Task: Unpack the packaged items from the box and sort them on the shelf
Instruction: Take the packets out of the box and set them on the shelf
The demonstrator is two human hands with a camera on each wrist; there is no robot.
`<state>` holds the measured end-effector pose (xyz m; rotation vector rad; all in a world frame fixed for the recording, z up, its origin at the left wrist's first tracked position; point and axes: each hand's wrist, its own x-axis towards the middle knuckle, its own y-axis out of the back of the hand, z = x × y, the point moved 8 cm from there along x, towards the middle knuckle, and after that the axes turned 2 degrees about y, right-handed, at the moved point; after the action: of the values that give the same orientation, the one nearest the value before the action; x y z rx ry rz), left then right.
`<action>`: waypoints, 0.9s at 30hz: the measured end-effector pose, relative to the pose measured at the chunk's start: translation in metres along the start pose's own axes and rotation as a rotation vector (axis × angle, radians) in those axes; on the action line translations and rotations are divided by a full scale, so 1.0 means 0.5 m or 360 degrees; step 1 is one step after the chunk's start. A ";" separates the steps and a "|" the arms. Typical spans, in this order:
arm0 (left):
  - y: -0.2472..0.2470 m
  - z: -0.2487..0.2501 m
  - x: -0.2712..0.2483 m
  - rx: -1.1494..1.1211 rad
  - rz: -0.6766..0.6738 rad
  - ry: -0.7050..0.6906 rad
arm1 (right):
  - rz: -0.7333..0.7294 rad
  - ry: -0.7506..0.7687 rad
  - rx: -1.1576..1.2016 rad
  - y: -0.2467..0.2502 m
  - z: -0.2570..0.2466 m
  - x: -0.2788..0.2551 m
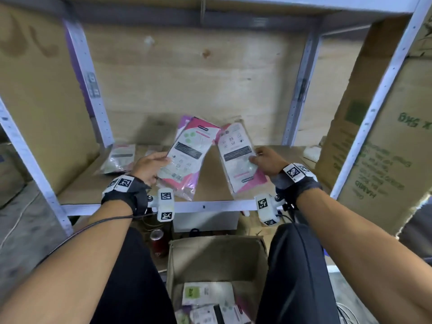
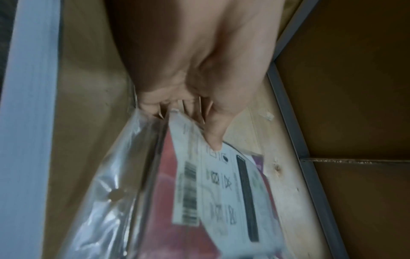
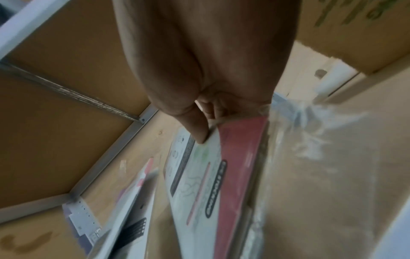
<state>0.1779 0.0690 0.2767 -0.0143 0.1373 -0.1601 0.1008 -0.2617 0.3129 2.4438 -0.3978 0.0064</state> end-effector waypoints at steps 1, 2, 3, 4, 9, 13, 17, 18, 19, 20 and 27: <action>0.008 0.003 0.014 -0.0016 0.0060 -0.0016 | 0.0010 -0.0022 0.0128 -0.015 -0.001 0.016; 0.014 0.007 0.025 -0.0025 0.0119 -0.0038 | 0.0026 -0.0051 0.0289 -0.028 -0.001 0.025; 0.023 0.007 0.037 -0.0048 0.0194 -0.0054 | 0.0026 -0.0082 0.0457 -0.045 -0.002 0.036; 0.038 0.007 0.053 -0.0077 0.0277 -0.0045 | 0.0015 -0.0126 0.0603 -0.067 -0.005 0.055; 0.103 -0.005 0.136 -0.0168 0.0452 0.0060 | -0.0074 -0.0250 0.0934 -0.173 -0.042 0.127; 0.162 -0.006 0.207 -0.0123 0.0472 0.0085 | -0.0202 -0.0302 0.1091 -0.283 -0.084 0.192; 0.244 -0.008 0.267 -0.0160 0.0610 0.0086 | -0.0339 -0.0388 0.1142 -0.390 -0.123 0.247; 0.267 -0.007 0.277 -0.0180 0.0652 0.0085 | -0.0372 -0.0399 0.1140 -0.412 -0.134 0.258; 0.295 -0.008 0.293 -0.0179 0.0684 0.0058 | -0.0406 -0.0412 0.1131 -0.437 -0.144 0.272; 0.319 -0.006 0.306 -0.0153 0.0696 0.0039 | -0.0431 -0.0424 0.1116 -0.456 -0.154 0.284; 0.462 -0.052 0.377 0.0081 0.0757 0.0104 | -0.0603 -0.0439 0.0992 -0.596 -0.207 0.361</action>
<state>0.3953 0.2670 0.2194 0.0740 0.1982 0.3115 0.3678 -0.0287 0.2313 3.1138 -0.0356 -0.4320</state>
